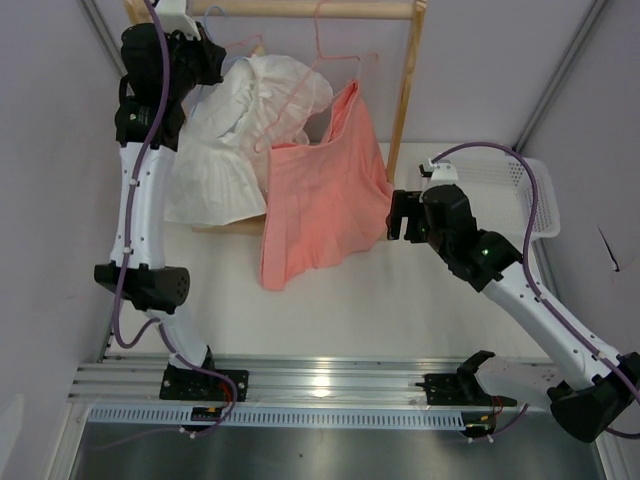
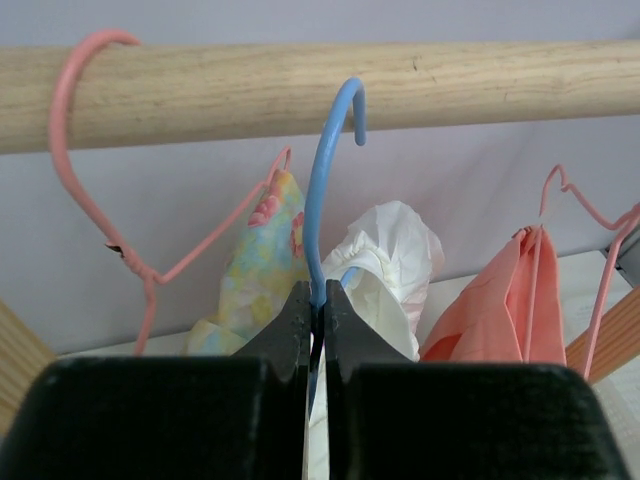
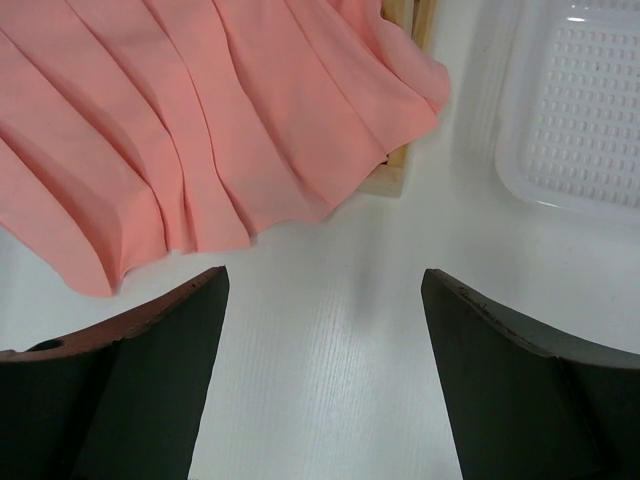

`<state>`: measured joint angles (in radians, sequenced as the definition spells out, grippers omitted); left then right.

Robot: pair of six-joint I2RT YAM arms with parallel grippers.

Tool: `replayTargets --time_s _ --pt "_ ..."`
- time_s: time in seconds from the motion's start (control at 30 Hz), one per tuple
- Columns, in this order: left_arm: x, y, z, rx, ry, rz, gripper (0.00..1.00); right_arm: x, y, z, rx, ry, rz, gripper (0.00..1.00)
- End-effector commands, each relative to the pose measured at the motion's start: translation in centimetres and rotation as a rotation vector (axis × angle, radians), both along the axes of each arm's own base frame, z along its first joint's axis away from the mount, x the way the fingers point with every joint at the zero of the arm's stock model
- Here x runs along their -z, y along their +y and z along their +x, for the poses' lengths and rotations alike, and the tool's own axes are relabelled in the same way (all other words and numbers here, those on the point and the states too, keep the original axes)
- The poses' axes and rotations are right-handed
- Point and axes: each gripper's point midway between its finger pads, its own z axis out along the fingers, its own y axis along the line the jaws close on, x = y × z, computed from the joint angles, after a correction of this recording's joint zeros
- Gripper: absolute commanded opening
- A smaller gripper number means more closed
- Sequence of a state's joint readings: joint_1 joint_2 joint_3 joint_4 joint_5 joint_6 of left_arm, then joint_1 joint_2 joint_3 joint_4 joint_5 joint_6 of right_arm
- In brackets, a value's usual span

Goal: Place the skirt on the hanger

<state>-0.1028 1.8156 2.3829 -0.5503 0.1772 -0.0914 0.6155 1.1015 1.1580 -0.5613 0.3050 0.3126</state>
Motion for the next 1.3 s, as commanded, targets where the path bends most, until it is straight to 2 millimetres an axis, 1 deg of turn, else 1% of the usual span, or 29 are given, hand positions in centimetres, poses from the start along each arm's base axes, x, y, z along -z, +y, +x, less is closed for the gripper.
replayTargets --time_s 0.0,0.03,0.07,0.1,0.13,0.17,0.2,0.27,0.37,0.4,0.5,0.53,0.6,0.67,0.7,0.73,0.8,0.83,0.87,0.9,0.93,0.97,1.0,1.03,1.07,1.1,1.13,1.17,1.27 --pt "-3.4 -1.2 0.4 0.019 -0.145 -0.054 0.0 -1.6 0.2 0.7 -0.004 -0.054 0.02 0.84" --pt "-3.7 -1.3 0.3 0.015 -0.162 -0.053 0.0 -1.6 0.2 0.7 -0.006 -0.054 0.019 0.84" --pt "-5.1 -1.8 -0.4 0.016 -0.216 -0.054 0.0 -1.7 0.3 0.8 -0.008 -0.057 0.022 0.84" --pt "-4.1 -2.0 0.0 0.006 -0.202 -0.051 0.0 -1.6 0.3 0.7 -0.011 -0.054 0.019 0.84" --pt "-4.3 -2.1 -0.2 0.008 -0.22 -0.056 0.0 -1.5 0.3 0.8 -0.01 -0.054 0.019 0.84" --pt "-7.7 -2.2 -2.4 0.025 -0.329 -0.085 0.0 -1.5 0.4 0.7 -0.013 -0.053 0.02 0.84" --pt "-5.3 -2.4 -1.7 0.027 -0.291 -0.085 0.0 -1.5 0.3 0.7 -0.013 -0.052 0.019 0.84" --pt "-6.4 -2.2 -3.0 0.024 -0.334 -0.103 0.0 -1.3 0.2 0.7 -0.01 -0.05 0.016 0.84" --pt "-7.1 -1.9 -4.8 0.022 -0.359 -0.102 0.0 -1.1 0.0 0.5 -0.011 -0.051 0.014 0.84" --pt "-7.0 -1.7 -5.5 0.018 -0.361 -0.101 0.0 -1.1 0.1 0.5 -0.013 -0.054 0.015 0.84" --pt "-7.5 -1.6 -6.4 0.023 -0.372 -0.104 0.0 -0.8 0.2 0.6 -0.019 -0.046 0.014 0.84" --pt "-8.3 -1.5 -7.1 0.026 -0.393 -0.11 0.0 -0.7 0.3 0.5 -0.023 -0.045 0.015 0.84" --pt "-9.4 -1.4 -7.6 0.025 -0.429 -0.122 0.0 -0.7 0.3 0.6 -0.022 -0.049 0.018 0.84" --pt "-9.8 -1.2 -7.5 0.012 -0.429 -0.131 0.0 -0.6 0.4 0.6 -0.024 -0.047 0.018 0.84" --pt "-10.8 -0.8 -7.6 -0.007 -0.446 -0.139 0.0 -0.6 0.4 0.7 -0.025 -0.049 0.019 0.84" --pt "-9.2 -1.0 -5.9 -0.018 -0.387 -0.134 0.0 -0.7 0.4 0.8 -0.025 -0.05 0.02 0.84" --pt "-10.7 -0.7 -5.6 -0.042 -0.393 -0.147 0.0 -0.6 0.5 0.8 -0.031 -0.048 0.019 0.84" --pt "-10.2 -0.9 -4.8 -0.045 -0.373 -0.146 0.0 -0.6 0.6 0.9 -0.033 -0.05 0.019 0.84" --pt "-9.7 -1.2 -3.1 -0.049 -0.357 -0.145 0.0 -0.7 0.6 1.0 -0.035 -0.054 0.02 0.84" --pt "-10.7 -1.2 -3.1 -0.053 -0.375 -0.151 0.0 -0.7 0.7 1.0 -0.036 -0.051 0.019 0.84" --pt "-10.9 -1.4 -2.7 -0.059 -0.371 -0.154 0.0 -0.6 0.7 1.0 -0.039 -0.049 0.018 0.84" --pt "-8.9 -2.0 -0.4 -0.06 -0.327 -0.149 0.0 -0.6 0.7 1.1 -0.039 -0.049 0.015 0.84" --pt "-9.0 -2.1 0.0 -0.063 -0.326 -0.152 0.0 -0.6 0.7 1.1 -0.039 -0.047 0.009 0.84" --pt "-8.3 -2.6 0.7 -0.056 -0.315 -0.151 0.0 -0.7 0.7 1.1 -0.039 -0.049 0.01 0.84" --pt "-7.9 -2.4 1.4 -0.079 -0.308 -0.156 0.0 -0.7 0.6 1.1 -0.037 -0.047 0.006 0.84" --pt "-6.6 -2.5 2.7 -0.091 -0.284 -0.155 0.0 -0.7 0.6 1.1 -0.039 -0.048 0.006 0.84" --pt "-5.9 -2.5 3.4 -0.107 -0.275 -0.161 0.0 -0.8 0.5 1.1 -0.036 -0.05 0.002 0.84" --pt "-4.7 -2.7 4.4 -0.116 -0.253 -0.162 0.0 -0.7 0.4 1.1 -0.036 -0.048 -0.002 0.84" --pt "-3.3 -2.9 5.9 -0.127 -0.233 -0.178 0.0 -0.6 0.3 1.0 -0.036 -0.044 -0.007 0.84"
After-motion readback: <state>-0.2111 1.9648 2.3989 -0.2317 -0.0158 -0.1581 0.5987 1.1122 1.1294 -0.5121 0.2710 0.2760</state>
